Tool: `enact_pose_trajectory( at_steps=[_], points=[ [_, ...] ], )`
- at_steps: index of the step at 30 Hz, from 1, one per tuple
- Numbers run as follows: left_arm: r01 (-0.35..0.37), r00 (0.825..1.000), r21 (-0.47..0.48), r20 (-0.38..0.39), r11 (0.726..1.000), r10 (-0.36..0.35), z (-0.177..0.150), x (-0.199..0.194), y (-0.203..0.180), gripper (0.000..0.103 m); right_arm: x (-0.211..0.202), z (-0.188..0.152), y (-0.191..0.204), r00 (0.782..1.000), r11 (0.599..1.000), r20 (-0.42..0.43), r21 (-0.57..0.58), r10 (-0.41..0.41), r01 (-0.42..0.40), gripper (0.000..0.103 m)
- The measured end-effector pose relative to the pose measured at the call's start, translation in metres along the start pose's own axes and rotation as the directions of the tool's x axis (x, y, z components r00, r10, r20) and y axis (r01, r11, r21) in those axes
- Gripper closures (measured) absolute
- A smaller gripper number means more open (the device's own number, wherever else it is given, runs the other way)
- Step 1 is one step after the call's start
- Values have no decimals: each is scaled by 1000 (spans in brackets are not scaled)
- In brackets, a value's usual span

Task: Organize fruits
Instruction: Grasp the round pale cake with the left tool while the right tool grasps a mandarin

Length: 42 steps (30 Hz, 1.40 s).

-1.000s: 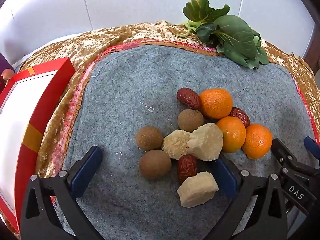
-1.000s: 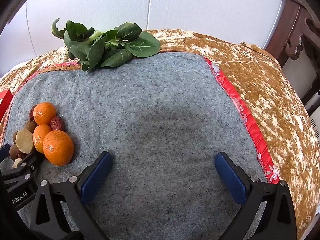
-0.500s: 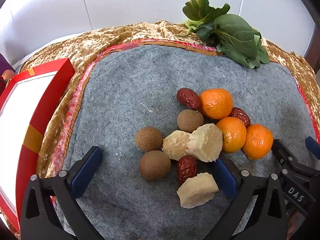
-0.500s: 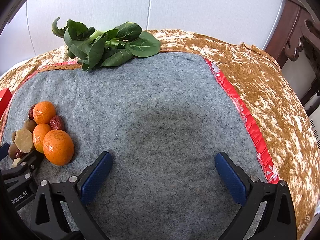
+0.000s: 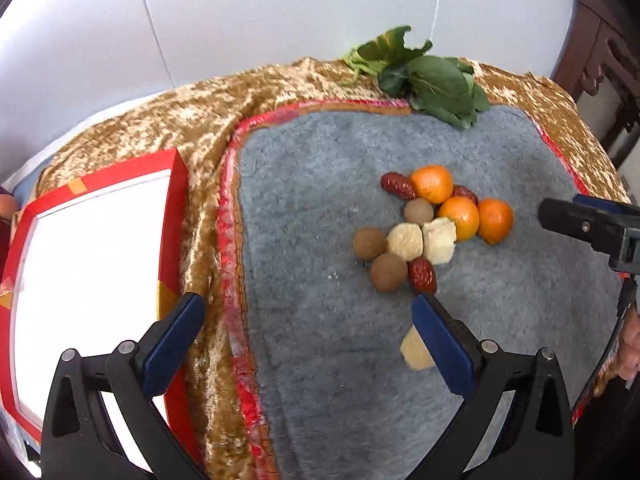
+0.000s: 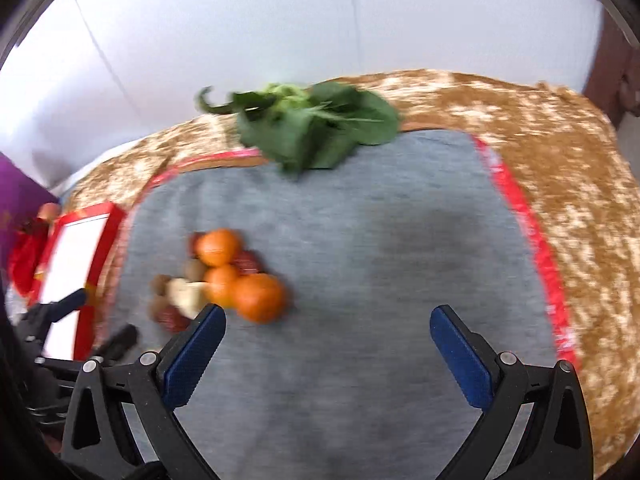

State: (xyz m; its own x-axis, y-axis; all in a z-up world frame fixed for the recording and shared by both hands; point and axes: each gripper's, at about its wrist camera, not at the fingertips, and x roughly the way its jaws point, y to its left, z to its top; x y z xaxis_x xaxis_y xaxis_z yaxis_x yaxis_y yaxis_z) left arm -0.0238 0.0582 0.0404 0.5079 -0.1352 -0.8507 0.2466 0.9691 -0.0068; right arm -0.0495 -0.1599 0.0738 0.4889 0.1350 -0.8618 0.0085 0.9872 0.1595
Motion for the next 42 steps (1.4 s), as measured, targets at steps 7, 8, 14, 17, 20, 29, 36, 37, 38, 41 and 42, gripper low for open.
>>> enact_pose_trajectory(
  at_steps=[7,8,14,17,20,29,36,37,38,41,42],
  points=[
    [89,994,137,-68,986,-81,-8,5,-19,1,8,-5,23,996,998,-62,-10,58,-58,5],
    [112,992,154,-76,982,-101,-9,5,-24,3,8,-4,21,997,999,-59,-10,53,-54,5],
    [182,981,187,-101,965,-166,-9,6,-42,20,13,0,6,991,994,-93,64,95,-90,10],
    [218,972,191,-136,957,-194,-11,9,-47,39,13,-1,1,985,989,-107,88,132,-123,13],
    [221,970,172,-138,960,-199,-11,9,-45,41,14,-2,-3,977,979,-116,118,178,-165,16],
    [269,960,204,-140,941,-244,-10,8,-59,60,33,4,-5,965,968,-156,171,212,-186,36],
    [272,958,198,-146,942,-246,-12,11,-55,65,47,10,-5,975,974,-147,178,168,-141,44],
    [272,958,200,-147,941,-245,-14,10,-55,65,49,11,-4,975,972,-140,186,169,-142,44],
    [271,958,202,-148,941,-245,-14,10,-55,65,49,11,-3,976,972,-136,186,168,-142,44],
    [271,958,185,-152,945,-245,-17,7,-54,65,48,12,2,980,979,-124,157,152,-132,48],
    [271,957,182,-154,945,-245,-16,8,-54,65,48,12,4,982,981,-122,147,147,-129,49]
  ],
)
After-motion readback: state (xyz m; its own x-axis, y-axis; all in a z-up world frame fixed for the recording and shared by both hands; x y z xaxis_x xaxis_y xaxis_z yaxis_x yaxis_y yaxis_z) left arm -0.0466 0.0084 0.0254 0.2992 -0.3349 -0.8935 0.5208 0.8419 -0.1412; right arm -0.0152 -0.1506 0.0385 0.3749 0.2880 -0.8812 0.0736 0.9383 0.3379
